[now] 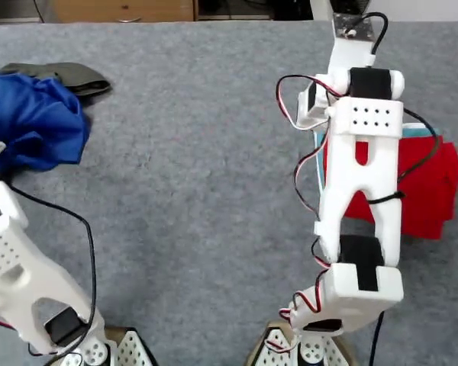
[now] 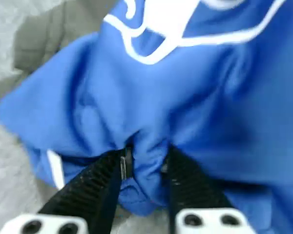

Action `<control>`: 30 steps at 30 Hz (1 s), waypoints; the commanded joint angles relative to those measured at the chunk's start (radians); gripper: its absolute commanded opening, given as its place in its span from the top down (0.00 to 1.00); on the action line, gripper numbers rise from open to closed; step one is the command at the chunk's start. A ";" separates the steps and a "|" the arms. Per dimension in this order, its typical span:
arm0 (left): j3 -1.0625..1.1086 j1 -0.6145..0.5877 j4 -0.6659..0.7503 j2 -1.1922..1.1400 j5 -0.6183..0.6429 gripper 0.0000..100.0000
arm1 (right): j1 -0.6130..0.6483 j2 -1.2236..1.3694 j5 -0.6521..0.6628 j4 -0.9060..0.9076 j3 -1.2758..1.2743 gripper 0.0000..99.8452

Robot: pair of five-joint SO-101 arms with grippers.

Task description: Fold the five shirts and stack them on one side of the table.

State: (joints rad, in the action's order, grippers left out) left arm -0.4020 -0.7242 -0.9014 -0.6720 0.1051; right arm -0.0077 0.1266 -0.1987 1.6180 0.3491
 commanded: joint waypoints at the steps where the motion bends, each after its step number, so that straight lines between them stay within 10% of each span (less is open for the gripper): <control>1: -0.218 0.003 -0.123 -0.036 0.009 0.98 | 0.002 -0.005 -0.003 0.017 0.048 1.00; 14: -1.082 0.126 -0.859 0.143 0.003 0.98 | 0.001 -0.005 -0.009 0.043 0.050 1.00; 19: -1.224 0.238 -0.862 0.272 0.009 0.98 | -0.002 -0.005 -0.003 0.043 0.050 1.00; 30: -0.399 0.640 -0.858 0.699 0.008 0.98 | 0.001 -0.005 0.002 0.008 0.051 0.99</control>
State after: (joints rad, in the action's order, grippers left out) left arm -1.1231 -0.1534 -1.7499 -0.1166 0.1082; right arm -0.0077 0.1266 -0.1987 1.6425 0.3506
